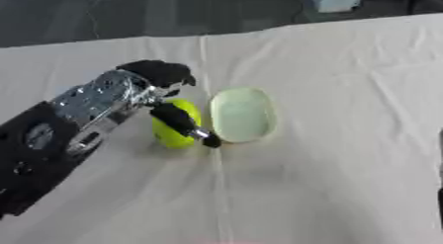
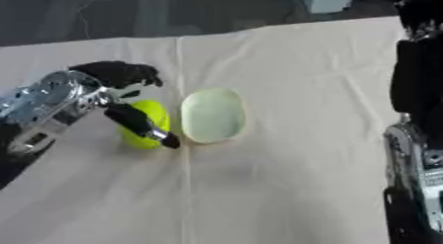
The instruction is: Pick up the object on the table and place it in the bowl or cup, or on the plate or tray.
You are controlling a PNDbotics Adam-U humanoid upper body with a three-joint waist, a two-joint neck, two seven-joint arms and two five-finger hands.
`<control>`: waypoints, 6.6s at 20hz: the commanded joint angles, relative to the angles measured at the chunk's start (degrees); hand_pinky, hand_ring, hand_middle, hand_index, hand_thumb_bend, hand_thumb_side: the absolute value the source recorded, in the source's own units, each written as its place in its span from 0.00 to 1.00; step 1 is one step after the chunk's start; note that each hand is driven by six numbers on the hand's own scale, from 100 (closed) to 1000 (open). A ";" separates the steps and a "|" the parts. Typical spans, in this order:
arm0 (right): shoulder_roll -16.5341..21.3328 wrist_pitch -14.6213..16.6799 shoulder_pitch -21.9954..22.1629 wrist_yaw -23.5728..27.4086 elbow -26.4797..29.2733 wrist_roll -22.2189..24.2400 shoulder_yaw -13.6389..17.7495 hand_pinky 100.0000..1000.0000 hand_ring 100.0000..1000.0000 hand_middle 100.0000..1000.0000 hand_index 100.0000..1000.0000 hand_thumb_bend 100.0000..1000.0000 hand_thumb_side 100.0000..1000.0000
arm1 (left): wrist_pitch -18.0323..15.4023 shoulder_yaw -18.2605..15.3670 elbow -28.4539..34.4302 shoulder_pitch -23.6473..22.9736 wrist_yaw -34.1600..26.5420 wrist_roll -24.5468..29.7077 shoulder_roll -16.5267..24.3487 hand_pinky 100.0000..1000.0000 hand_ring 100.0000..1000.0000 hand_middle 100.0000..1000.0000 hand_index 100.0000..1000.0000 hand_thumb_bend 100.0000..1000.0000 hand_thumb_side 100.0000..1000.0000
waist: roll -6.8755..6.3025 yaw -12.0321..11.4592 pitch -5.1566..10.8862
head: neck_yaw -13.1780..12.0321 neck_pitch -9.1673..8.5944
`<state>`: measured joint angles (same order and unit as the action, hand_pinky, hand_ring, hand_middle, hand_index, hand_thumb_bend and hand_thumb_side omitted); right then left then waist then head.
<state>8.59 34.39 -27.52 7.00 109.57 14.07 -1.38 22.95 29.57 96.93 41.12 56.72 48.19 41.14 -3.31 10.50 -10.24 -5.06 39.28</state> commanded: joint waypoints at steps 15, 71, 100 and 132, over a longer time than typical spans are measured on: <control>0.11 -0.20 -0.59 0.35 0.57 0.48 0.40 0.73 0.81 0.90 0.93 0.00 0.84 | 4.00 2.12 -7.15 0.27 -2.57 3.78 -0.96 0.62 0.80 1.00 0.94 0.88 0.83 | 0.01 0.31 0.67 | 0.24 0.68; -1.24 -0.51 -0.30 0.28 -0.44 2.12 0.51 0.72 0.81 0.90 0.93 0.00 0.77 | 2.66 3.87 10.47 -8.72 -79.95 -69.61 -4.94 0.13 0.32 0.82 0.65 0.75 0.54 | 1.50 -0.54 0.99 | 0.95 0.14; -1.94 -1.25 -0.65 0.68 -0.29 3.37 0.13 0.72 0.81 0.90 0.93 0.00 0.76 | -5.31 5.57 -11.22 0.64 -82.06 -82.13 -15.58 0.14 0.31 0.79 0.63 0.72 0.63 | 0.40 1.35 0.57 | 1.28 -0.31; -2.35 -1.46 -0.49 0.57 -0.44 3.88 0.20 0.72 0.80 0.90 0.93 0.00 0.79 | -7.22 5.62 -11.05 0.97 -77.15 -81.24 -15.49 0.88 0.67 1.00 0.87 0.73 1.00 | 0.19 1.26 0.82 | 1.56 -0.27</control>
<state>6.44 32.99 -27.10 7.52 108.52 17.87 -1.37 15.97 35.53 84.72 40.85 -21.12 -32.93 25.20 -3.27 11.80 -10.47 -3.99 39.73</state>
